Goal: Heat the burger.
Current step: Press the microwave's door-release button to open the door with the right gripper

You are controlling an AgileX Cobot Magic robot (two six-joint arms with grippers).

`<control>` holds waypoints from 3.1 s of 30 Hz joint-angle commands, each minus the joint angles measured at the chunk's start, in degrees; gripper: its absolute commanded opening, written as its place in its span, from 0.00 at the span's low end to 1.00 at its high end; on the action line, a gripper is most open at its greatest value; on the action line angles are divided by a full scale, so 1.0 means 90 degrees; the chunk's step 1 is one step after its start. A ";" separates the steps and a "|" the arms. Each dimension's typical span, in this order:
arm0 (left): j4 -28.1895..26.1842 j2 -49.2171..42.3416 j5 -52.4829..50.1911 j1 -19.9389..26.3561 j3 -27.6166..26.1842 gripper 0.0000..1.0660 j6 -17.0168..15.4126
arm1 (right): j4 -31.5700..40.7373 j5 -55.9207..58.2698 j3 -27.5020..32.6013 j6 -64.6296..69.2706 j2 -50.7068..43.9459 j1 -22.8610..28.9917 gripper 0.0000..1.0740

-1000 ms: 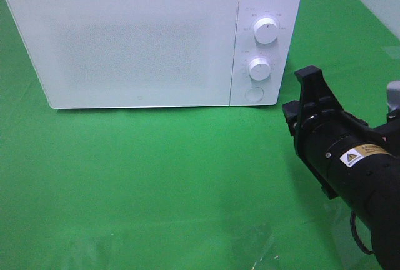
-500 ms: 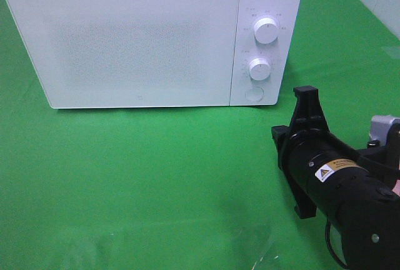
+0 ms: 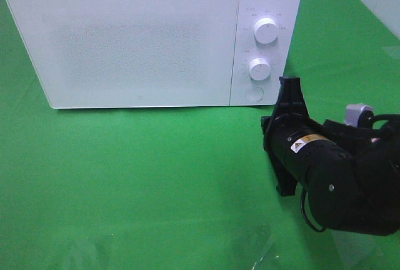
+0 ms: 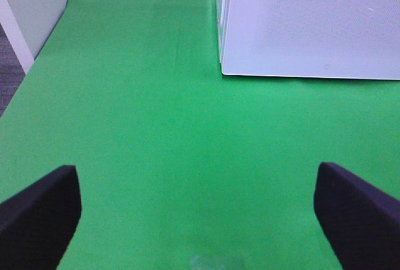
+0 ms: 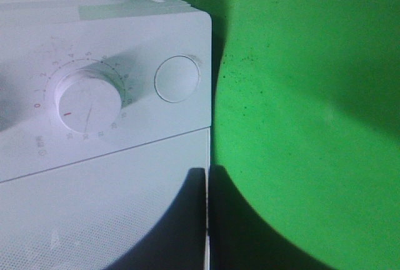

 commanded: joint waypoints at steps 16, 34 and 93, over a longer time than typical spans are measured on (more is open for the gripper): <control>-0.0051 -0.0102 -0.0070 -0.0032 0.0019 0.87 -0.0013 | -0.0726 0.0802 -0.1025 -0.0159 0.0420 -0.1235 0.00; -0.0051 -0.0102 -0.0070 -0.0032 0.0019 0.87 -0.0013 | -0.1152 0.0929 -0.1821 0.0185 0.1210 -0.1515 0.00; -0.0051 -0.0102 -0.0070 -0.0032 0.0019 0.87 -0.0013 | -0.0866 -0.1369 -0.2948 -0.0057 0.1814 -0.1757 0.01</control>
